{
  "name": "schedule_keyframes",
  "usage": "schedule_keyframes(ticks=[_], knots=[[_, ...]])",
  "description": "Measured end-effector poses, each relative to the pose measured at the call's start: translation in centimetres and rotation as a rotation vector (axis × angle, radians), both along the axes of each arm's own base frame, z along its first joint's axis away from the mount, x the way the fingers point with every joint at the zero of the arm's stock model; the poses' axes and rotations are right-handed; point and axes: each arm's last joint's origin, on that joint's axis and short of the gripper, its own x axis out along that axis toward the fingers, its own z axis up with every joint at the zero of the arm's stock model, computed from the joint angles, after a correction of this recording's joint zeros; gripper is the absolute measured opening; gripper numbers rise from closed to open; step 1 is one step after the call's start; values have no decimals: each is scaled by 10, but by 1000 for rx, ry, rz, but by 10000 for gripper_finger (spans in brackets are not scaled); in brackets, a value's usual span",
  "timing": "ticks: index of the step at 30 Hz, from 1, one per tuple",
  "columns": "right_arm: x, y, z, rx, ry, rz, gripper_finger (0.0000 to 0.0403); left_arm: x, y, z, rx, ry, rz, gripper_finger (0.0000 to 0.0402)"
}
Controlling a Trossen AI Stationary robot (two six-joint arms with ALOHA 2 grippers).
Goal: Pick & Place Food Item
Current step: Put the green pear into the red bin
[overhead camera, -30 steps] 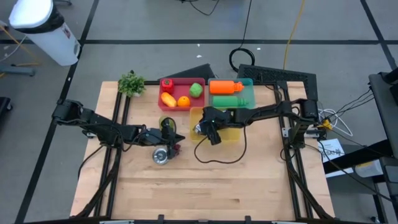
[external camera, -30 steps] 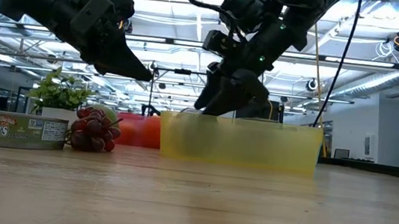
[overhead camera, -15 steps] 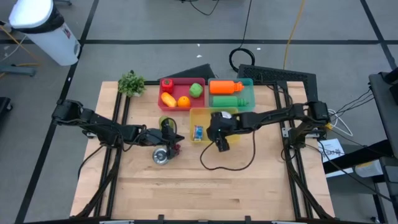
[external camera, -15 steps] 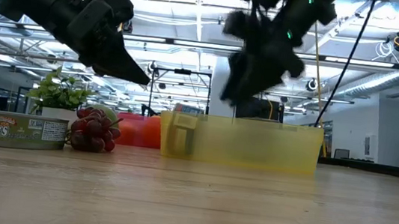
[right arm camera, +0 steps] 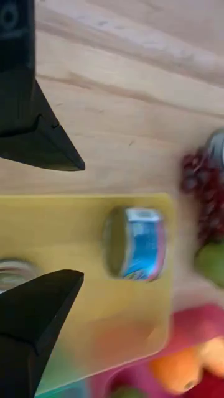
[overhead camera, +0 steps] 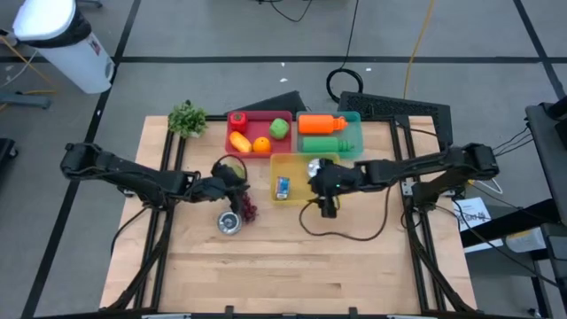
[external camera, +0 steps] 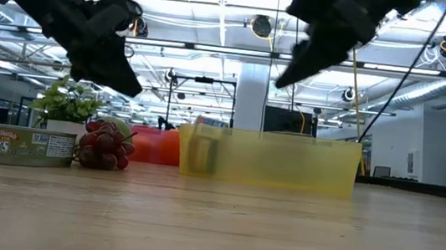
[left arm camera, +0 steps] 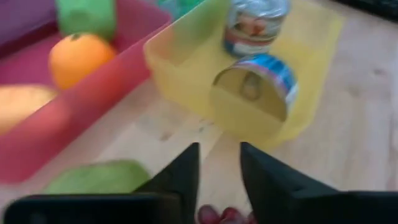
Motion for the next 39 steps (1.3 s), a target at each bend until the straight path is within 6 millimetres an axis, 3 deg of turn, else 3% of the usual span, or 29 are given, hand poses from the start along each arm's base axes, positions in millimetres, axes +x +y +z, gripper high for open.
schedule_keyframes(ticks=[5,10,16,22,39], knots=[[-25,1,-21,42,-85,-31,253,-12,6,-9,-48,131,49,208],[-43,2,-34,51,-250,-20,253,-25,9,-22,-104,302,91,251],[-55,4,-37,29,-324,19,253,-37,7,-31,-171,417,191,257],[-57,3,-37,33,-325,15,253,-41,3,-36,-215,423,207,257],[-57,3,-37,33,-326,15,253,-66,9,-65,49,576,155,257]])
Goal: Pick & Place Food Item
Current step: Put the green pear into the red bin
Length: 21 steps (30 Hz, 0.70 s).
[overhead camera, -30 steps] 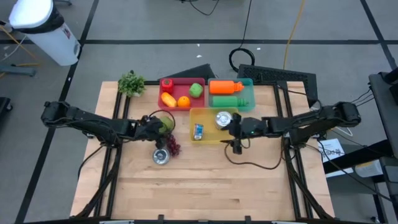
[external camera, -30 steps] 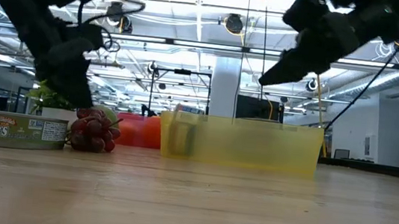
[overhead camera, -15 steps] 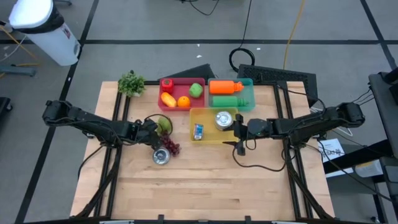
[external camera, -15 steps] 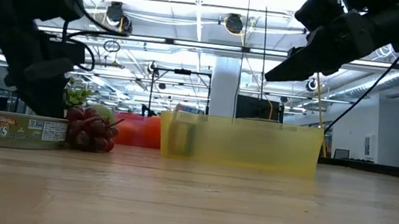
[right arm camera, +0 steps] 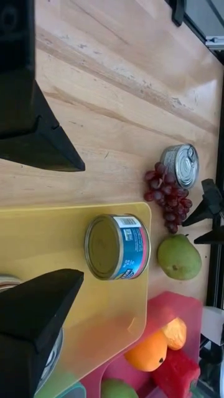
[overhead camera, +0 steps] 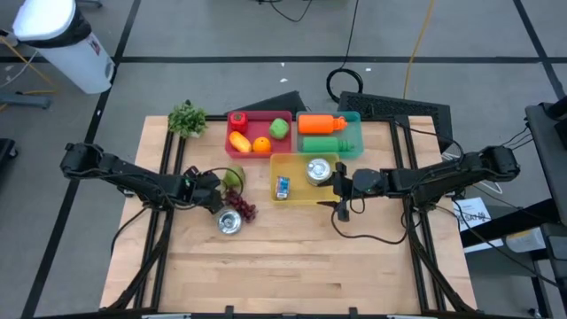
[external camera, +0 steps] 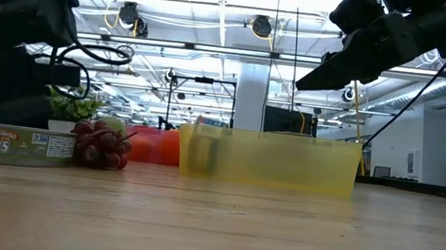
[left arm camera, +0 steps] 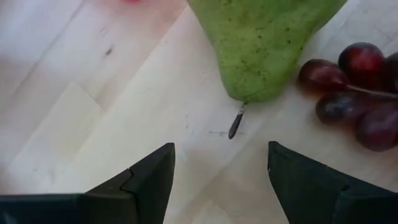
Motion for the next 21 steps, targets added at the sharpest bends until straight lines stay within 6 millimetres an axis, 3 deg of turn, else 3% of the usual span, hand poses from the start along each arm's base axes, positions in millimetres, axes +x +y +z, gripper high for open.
schedule_keyframes(ticks=[8,21], knots=[[0,0,0,-2,0,1,253,9,1,2,10,-36,-120,257],[0,0,0,-3,0,2,253,11,33,2,-101,-8,-124,246]])
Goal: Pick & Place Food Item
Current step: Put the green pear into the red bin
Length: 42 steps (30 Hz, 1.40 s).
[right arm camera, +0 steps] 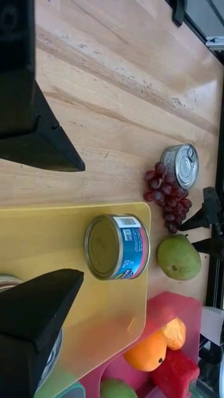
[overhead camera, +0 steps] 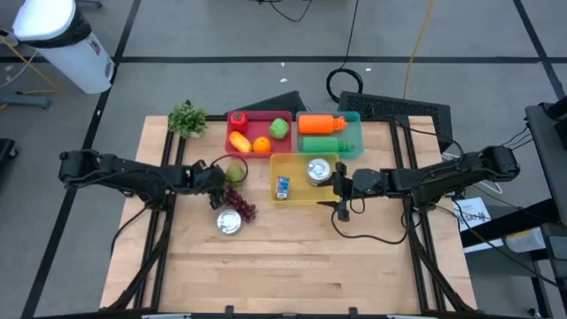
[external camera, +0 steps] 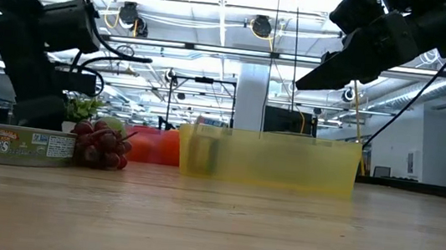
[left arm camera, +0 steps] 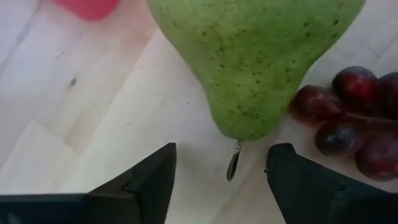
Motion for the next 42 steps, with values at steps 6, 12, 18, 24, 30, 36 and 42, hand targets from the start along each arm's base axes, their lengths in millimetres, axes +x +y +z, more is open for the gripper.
schedule_keyframes(ticks=[6,12,18,24,30,36,42], knots=[[0,0,0,0,3,0,253,1,6,0,-31,1,-69,167],[0,0,0,0,3,0,253,1,12,0,-17,-18,-55,71],[0,0,0,0,3,0,253,-10,16,-17,-9,-75,-12,9],[0,0,0,0,2,0,253,-14,13,-26,-23,-129,-13,8],[0,0,0,6,1,-3,254,-7,9,-17,-77,-144,28,4],[0,0,0,7,1,-3,254,2,3,5,-189,-48,106,3],[0,0,0,10,-1,-5,254,17,-8,43,-223,19,51,2]])
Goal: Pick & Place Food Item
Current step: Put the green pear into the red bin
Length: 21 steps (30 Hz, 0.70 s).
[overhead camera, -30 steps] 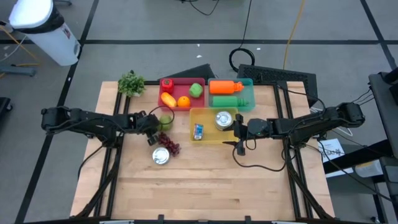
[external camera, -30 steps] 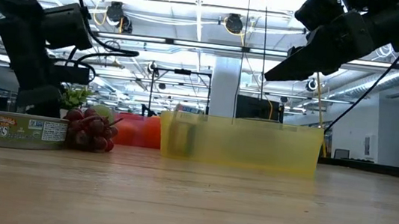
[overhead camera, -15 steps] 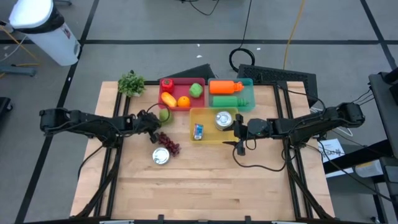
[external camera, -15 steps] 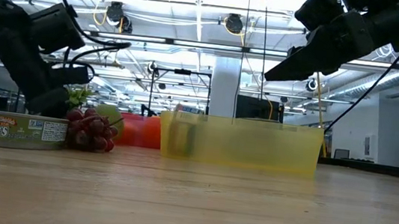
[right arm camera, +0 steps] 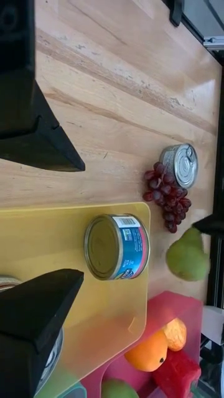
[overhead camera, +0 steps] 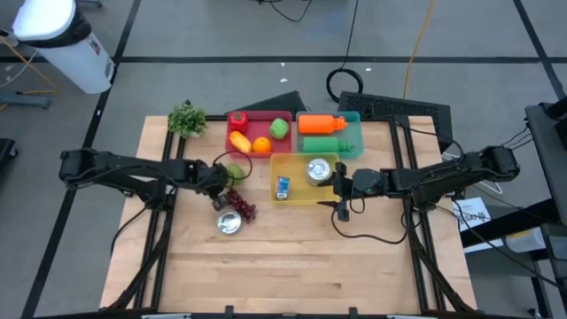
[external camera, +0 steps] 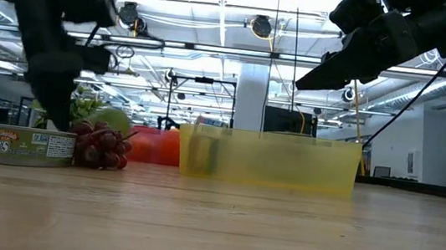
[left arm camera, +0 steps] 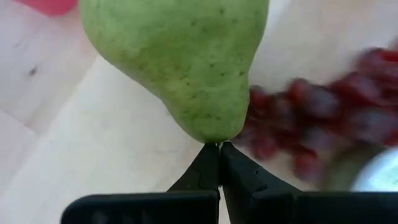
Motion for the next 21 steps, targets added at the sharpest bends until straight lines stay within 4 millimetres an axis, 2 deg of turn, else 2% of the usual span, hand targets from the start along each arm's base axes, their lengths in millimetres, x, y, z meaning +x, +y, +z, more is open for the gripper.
schedule_keyframes(ticks=[4,12,17,21], knots=[[0,0,1,1,-8,0,254,7,-5,31,-6,34,-26,2],[12,7,3,-10,-122,32,254,25,-17,85,5,-75,-99,1],[28,21,-5,-96,-217,111,254,43,-37,96,-2,-74,-214,1],[38,29,-9,-121,-283,142,254,60,-56,92,-54,20,-294,1]])
